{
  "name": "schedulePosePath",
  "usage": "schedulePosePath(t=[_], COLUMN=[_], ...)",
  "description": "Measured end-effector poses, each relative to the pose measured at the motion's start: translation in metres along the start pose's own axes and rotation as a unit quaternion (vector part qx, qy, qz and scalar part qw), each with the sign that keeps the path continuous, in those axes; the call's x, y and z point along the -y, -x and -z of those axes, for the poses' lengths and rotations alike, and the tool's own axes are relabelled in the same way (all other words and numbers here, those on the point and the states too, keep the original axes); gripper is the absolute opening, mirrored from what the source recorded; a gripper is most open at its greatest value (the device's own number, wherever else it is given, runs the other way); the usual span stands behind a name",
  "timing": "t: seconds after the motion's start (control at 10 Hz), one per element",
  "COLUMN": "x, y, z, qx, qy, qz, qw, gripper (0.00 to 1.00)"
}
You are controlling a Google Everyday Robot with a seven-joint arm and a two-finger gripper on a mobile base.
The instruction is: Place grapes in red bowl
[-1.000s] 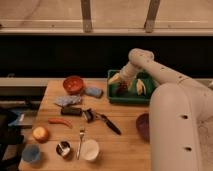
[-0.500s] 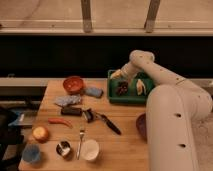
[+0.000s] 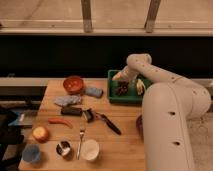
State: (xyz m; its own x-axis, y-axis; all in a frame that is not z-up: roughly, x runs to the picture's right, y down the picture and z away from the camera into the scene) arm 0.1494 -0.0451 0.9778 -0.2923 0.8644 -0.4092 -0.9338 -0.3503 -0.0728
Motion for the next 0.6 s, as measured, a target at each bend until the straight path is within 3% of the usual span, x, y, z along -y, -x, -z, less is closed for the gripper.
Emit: schedulePosePath(t=[0.3, 0.6], x=[0.012, 0.017], y=[-0.001, 0.000], z=[-0.012, -0.018], qx=[-0.012, -0.022], qy=[-0.013, -0.014], qz=[-0.016, -0.029], qw=[0.9997, 0.9992], gripper=[0.76, 0.45])
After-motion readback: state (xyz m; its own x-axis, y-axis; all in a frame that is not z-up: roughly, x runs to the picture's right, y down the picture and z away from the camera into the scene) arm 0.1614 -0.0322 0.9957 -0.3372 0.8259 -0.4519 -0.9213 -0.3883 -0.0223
